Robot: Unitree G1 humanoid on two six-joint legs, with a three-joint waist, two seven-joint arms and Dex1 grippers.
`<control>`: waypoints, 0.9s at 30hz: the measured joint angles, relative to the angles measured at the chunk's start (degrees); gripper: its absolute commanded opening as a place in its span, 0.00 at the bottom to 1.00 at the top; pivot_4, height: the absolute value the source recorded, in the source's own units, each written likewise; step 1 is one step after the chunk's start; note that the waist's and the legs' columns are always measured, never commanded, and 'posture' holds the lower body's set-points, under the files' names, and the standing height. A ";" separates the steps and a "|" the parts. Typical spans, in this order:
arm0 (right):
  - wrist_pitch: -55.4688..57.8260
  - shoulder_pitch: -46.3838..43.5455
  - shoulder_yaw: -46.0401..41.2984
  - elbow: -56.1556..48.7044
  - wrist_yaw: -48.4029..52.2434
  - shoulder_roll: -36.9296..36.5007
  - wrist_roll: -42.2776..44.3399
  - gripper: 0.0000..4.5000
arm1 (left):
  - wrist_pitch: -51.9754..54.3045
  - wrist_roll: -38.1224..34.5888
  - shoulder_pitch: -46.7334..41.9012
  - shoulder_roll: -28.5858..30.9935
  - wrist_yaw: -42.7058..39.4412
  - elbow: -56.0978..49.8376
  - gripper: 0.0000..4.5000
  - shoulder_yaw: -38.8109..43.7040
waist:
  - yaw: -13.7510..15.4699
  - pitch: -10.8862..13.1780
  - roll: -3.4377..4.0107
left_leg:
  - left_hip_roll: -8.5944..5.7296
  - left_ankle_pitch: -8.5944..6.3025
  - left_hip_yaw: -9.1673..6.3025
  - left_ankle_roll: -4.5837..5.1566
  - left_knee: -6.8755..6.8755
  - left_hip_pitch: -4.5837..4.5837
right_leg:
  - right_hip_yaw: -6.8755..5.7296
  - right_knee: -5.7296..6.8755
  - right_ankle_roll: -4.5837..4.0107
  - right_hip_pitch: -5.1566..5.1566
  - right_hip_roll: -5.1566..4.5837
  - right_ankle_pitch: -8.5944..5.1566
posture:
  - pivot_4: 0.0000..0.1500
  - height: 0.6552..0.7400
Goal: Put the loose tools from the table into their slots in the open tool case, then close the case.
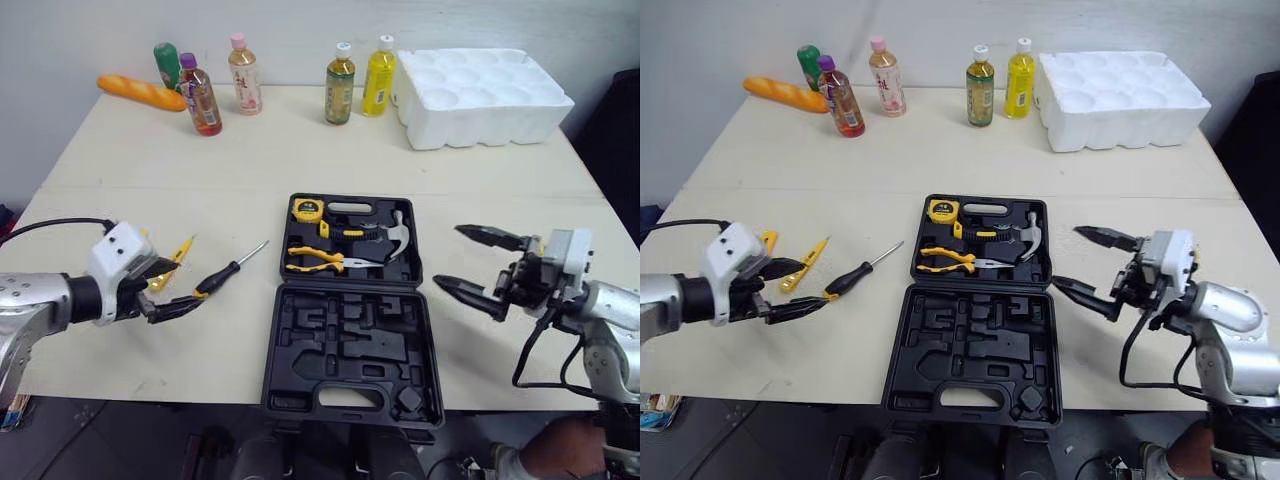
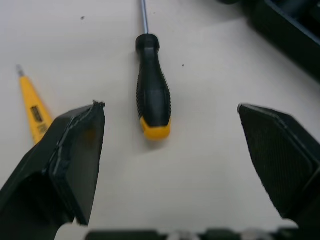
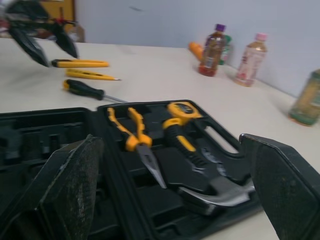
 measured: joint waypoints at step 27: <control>2.41 1.99 3.74 -6.67 -0.78 0.63 -0.13 1.00 | -2.85 13.07 -15.33 -7.64 0.53 11.19 0.99 -19.13 | 0.33 0.00 -0.05 | -0.01 0.04 -0.01 0.08 0.31 -0.08 | 0.00 0.12 0.00 0.01 0.00 0.00 | 1.00 1.00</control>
